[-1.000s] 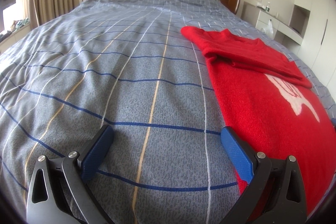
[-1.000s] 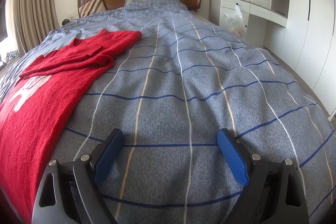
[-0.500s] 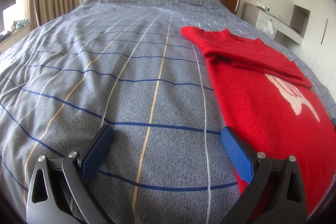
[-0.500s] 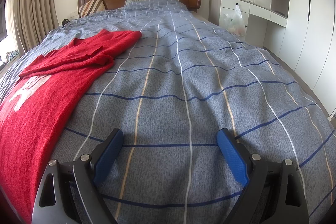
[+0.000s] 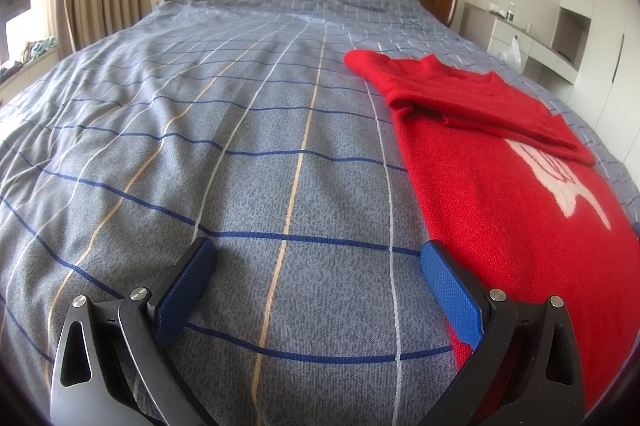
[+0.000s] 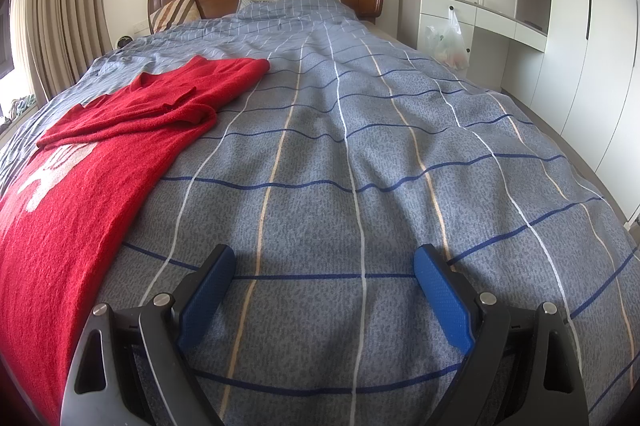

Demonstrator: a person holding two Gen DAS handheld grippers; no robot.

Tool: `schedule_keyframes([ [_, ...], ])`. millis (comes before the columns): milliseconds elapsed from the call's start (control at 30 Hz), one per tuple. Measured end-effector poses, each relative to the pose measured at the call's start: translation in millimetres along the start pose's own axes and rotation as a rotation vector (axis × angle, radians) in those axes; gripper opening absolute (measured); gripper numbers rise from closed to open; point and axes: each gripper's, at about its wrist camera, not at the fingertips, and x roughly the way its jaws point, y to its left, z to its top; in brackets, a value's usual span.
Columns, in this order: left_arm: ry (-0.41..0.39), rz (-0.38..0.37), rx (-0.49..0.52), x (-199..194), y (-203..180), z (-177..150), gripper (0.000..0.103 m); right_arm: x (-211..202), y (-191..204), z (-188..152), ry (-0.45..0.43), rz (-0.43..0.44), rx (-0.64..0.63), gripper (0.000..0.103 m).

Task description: Fold small clothes

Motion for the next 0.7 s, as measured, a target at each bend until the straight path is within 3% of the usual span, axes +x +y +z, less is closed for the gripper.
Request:
schedule_keyframes([
  [700, -0.006, 0.013, 0.009, 0.1, 2.4, -0.1, 0.102, 0.9, -0.6, -1.1, -0.001, -0.009, 0.000, 0.090],
])
